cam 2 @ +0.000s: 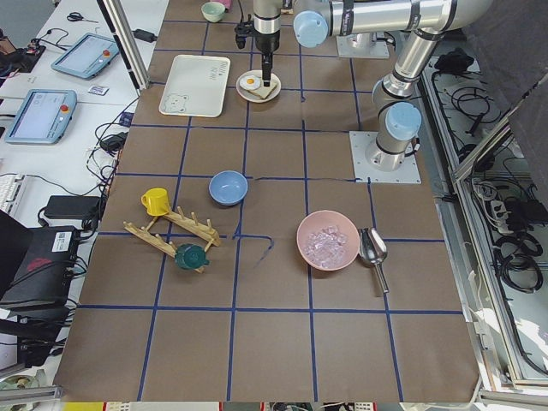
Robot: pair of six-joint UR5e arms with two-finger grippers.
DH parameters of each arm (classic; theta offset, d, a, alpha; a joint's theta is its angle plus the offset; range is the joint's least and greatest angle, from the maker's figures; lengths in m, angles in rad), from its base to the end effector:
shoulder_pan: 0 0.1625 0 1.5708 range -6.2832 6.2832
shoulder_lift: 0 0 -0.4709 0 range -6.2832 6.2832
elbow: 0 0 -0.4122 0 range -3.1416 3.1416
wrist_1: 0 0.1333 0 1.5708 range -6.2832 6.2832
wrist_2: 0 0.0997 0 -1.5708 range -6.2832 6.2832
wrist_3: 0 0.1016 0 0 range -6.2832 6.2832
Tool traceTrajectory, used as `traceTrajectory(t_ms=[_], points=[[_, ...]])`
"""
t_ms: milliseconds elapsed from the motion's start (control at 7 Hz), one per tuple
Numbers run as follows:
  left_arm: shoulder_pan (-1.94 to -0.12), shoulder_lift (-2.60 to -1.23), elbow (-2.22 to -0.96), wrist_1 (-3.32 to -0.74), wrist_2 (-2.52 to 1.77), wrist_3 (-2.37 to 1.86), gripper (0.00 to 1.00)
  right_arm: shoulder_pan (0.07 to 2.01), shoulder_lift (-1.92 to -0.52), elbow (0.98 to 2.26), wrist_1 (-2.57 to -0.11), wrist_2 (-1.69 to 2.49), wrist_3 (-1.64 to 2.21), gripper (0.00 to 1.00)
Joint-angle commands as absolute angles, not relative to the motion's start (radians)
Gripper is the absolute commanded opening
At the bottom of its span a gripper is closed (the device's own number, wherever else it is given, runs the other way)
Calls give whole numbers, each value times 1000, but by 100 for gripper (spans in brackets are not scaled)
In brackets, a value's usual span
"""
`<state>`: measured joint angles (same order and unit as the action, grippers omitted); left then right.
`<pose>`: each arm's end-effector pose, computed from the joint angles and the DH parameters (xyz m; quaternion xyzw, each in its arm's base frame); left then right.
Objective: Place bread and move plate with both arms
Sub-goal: 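Lift the bread and carry it over the egg toast plate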
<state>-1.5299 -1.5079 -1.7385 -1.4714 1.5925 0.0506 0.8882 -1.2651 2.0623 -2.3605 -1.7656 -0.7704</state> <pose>-0.1114 -0.4844 0.4872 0.0049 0.9999 0.0032 0.0107 -0.2453 -0.4819 0.2163 0.0440 -0.9943 -0.0674 0.0702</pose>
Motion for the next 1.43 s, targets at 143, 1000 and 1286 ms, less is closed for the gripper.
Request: traceTrajectory(t_ms=[143, 1000, 1286], points=[[-1529, -1508, -1740, -1473, 1591, 51, 100, 888, -1276, 2059, -2361, -1766, -764, 0], [-1529, -1511, -1741, -1473, 1586, 51, 100, 922, -1339, 1958, -2289, -1839, -714, 0], [-1525, -1511, -1740, -1473, 1583, 51, 100, 1059, -1402, 1950, -2261, -1894, -596, 0]])
